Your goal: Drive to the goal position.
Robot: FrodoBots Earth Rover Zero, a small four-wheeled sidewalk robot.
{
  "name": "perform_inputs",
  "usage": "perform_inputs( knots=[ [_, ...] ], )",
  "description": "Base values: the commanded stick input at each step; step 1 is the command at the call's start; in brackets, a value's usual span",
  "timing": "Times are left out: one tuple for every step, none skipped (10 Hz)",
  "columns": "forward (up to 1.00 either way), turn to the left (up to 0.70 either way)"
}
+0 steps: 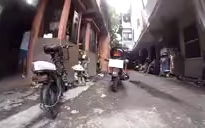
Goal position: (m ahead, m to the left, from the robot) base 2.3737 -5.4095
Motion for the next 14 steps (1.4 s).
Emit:
perform_inputs(
  knots=[
    [0.00, -0.45],
    [0.00, -0.45],
    [0.00, -0.45],
    [0.00, -0.45],
    [0.00, -0.45],
    [0.05, -0.42],
    [0.52, -0.12],
    [0.70, 0.00],
    [0.70, 0.00],
    [0.70, 0.00],
    [0.70, 0.00],
    [0.70, 0.00],
    [0.70, 0.27],
    [0.70, 0.27]
  ],
)
